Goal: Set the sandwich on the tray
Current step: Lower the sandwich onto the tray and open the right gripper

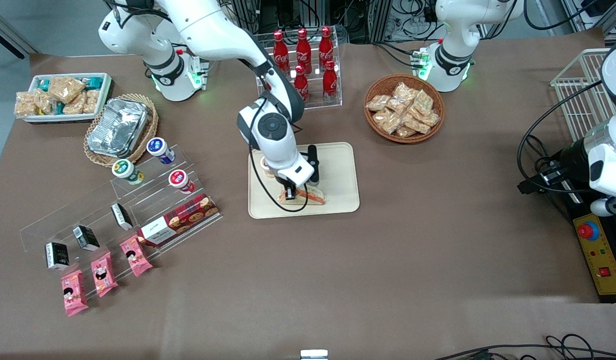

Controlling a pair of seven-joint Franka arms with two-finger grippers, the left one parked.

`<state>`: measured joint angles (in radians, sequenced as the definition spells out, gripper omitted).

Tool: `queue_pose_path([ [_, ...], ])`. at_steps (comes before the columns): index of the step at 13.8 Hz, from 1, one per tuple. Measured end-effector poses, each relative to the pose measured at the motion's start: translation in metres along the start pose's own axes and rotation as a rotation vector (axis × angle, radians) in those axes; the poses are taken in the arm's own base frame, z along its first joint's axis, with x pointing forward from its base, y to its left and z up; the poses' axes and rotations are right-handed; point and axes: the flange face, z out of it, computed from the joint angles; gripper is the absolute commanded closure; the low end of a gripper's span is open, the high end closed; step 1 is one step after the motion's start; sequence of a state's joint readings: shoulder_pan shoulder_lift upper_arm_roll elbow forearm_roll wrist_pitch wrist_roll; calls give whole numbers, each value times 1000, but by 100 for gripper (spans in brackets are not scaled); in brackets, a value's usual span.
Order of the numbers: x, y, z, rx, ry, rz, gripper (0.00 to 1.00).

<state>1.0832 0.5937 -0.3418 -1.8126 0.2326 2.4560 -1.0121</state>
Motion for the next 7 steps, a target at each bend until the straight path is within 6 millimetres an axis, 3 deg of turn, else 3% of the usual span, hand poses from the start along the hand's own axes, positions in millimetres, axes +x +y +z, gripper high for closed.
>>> queue_pose_path([
  [1, 3, -5, 4, 4, -4, -16, 72],
  [2, 5, -8, 6, 7, -7, -25, 50],
  [3, 4, -9, 8, 10, -10, -26, 0],
  [7, 1, -6, 7, 7, -11, -26, 0],
])
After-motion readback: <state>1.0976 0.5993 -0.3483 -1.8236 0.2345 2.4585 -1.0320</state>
